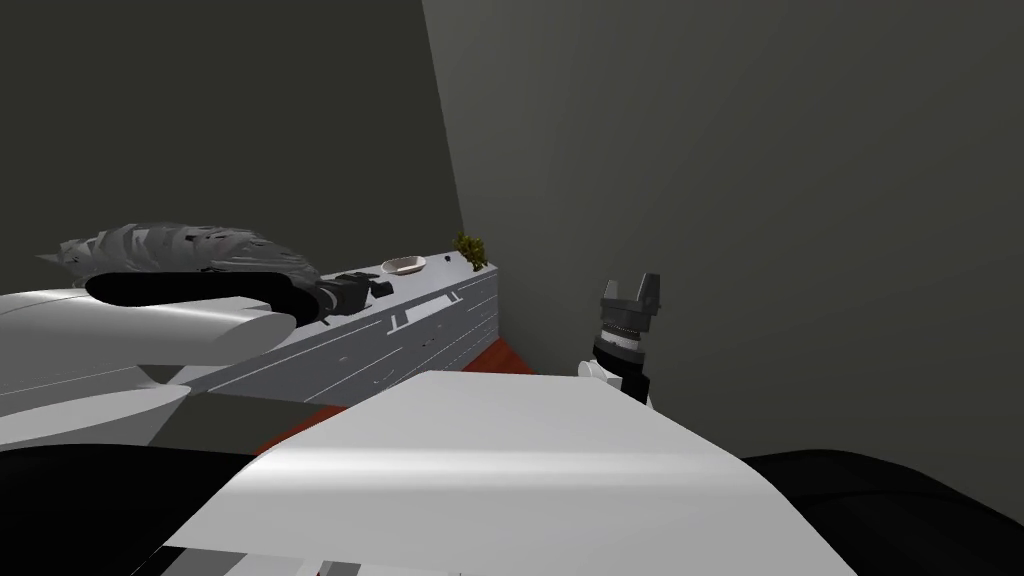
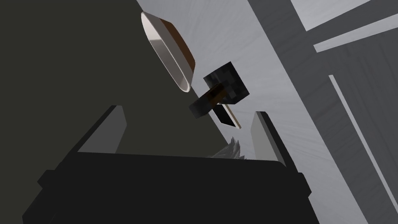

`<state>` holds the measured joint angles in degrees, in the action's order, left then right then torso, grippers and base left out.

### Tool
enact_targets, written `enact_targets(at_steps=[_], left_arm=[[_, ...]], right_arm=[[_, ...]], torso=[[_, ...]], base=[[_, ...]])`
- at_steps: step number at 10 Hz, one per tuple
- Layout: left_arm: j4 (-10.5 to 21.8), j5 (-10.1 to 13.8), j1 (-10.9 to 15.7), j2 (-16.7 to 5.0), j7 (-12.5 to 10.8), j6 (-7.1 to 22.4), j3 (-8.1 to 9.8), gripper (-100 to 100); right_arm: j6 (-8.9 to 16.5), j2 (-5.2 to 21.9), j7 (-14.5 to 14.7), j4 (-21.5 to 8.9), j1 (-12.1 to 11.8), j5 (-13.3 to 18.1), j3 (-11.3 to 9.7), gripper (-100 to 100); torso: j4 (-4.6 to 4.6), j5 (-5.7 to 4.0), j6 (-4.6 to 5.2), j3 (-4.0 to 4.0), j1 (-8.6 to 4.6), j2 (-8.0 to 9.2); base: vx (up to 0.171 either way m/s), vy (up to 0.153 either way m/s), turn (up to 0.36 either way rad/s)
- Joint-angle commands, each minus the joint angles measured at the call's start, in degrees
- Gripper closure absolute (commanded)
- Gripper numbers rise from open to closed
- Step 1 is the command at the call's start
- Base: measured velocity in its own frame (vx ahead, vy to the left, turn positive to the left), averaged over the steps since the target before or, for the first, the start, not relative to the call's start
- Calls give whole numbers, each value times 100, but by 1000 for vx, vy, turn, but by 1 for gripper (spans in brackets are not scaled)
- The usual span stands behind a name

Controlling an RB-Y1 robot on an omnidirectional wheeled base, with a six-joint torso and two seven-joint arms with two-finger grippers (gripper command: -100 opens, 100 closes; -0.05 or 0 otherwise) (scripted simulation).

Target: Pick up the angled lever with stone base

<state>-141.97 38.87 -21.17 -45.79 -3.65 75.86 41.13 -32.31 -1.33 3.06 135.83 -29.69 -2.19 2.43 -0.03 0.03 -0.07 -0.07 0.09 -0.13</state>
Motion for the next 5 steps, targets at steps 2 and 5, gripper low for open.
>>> enact_targets(at_steps=[2,5], left_arm=[[-7,164,30,-169,-4,426,128,-100],[-19,303,52,-312,-7,840,234,-100]], right_arm=[[0,0,0,0,0,0,0,0],[0,0,0,0,0,0,0,0]], torso=[[0,-1,3,-2,1,-4],[0,-1,2,-2,-1,-4]], base=[[59,14,-64],[47,8,-33]])
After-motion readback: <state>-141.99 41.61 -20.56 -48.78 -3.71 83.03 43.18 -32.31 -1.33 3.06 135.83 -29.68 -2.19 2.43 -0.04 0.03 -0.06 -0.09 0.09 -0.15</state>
